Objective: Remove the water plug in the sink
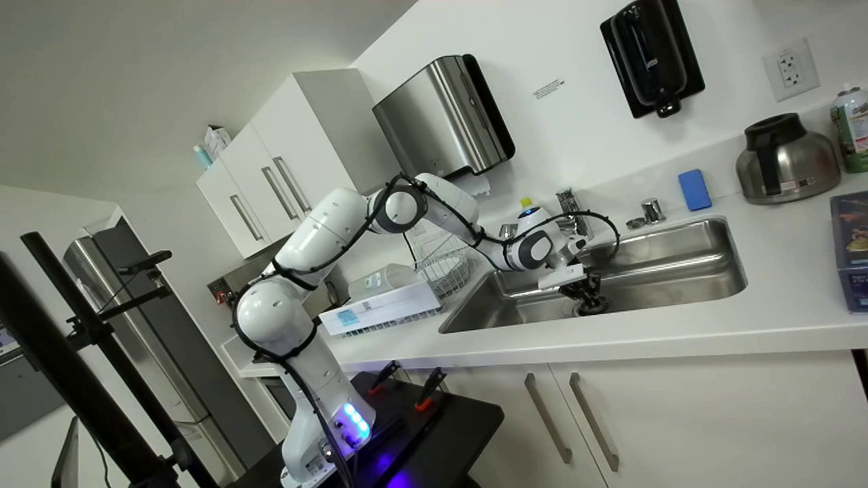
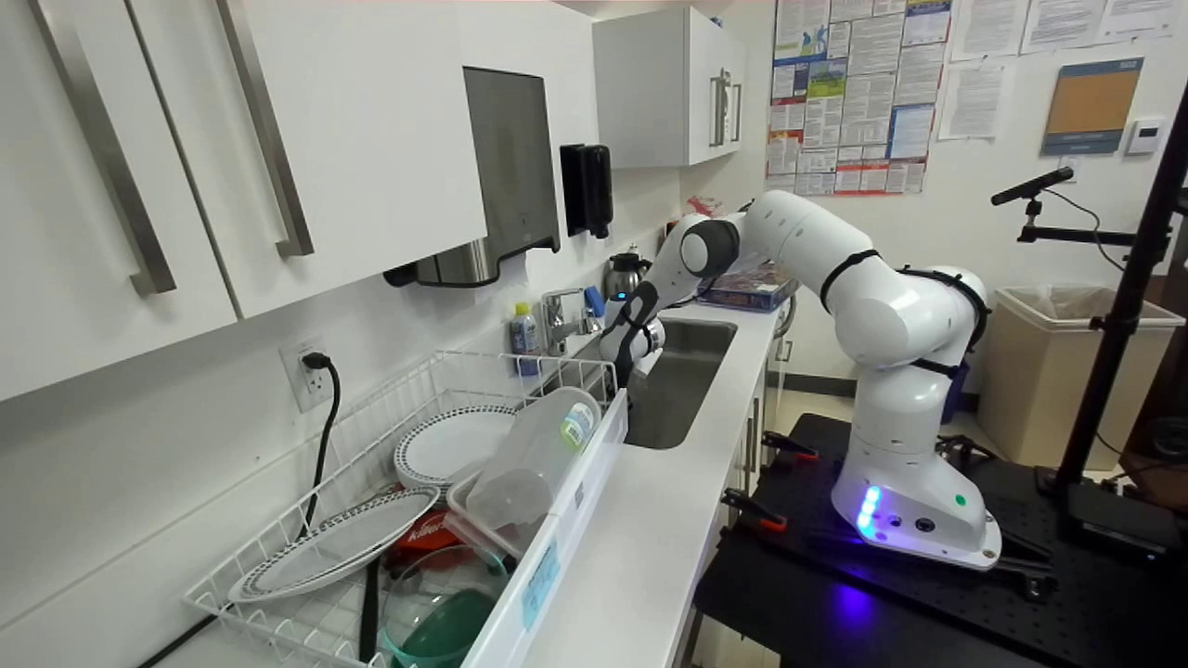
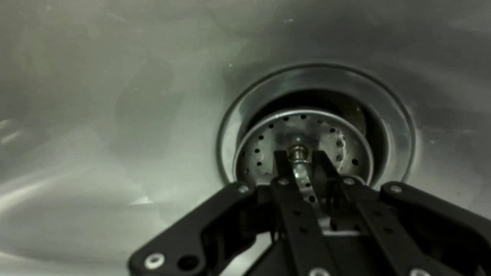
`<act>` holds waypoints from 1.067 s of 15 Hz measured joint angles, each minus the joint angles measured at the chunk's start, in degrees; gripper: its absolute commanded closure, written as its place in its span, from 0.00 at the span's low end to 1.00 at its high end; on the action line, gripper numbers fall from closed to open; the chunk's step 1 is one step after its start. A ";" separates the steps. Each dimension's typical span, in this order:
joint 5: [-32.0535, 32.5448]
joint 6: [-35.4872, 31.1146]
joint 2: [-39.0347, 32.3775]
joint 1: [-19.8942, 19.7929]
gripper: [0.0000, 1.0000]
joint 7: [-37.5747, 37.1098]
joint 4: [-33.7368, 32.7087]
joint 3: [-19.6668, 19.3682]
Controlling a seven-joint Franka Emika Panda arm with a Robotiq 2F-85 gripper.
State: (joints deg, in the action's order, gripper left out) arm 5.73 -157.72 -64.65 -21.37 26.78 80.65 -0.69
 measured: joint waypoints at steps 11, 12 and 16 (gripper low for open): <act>-0.58 -0.12 8.36 -0.73 0.95 -14.71 2.78 -7.45; -0.73 -0.41 8.14 -0.69 0.95 -16.53 2.78 -8.06; -1.26 -6.02 5.57 -0.25 0.95 -22.50 2.76 -9.84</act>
State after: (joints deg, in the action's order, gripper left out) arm 4.47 -163.74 -59.08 -21.62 4.28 83.42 -10.53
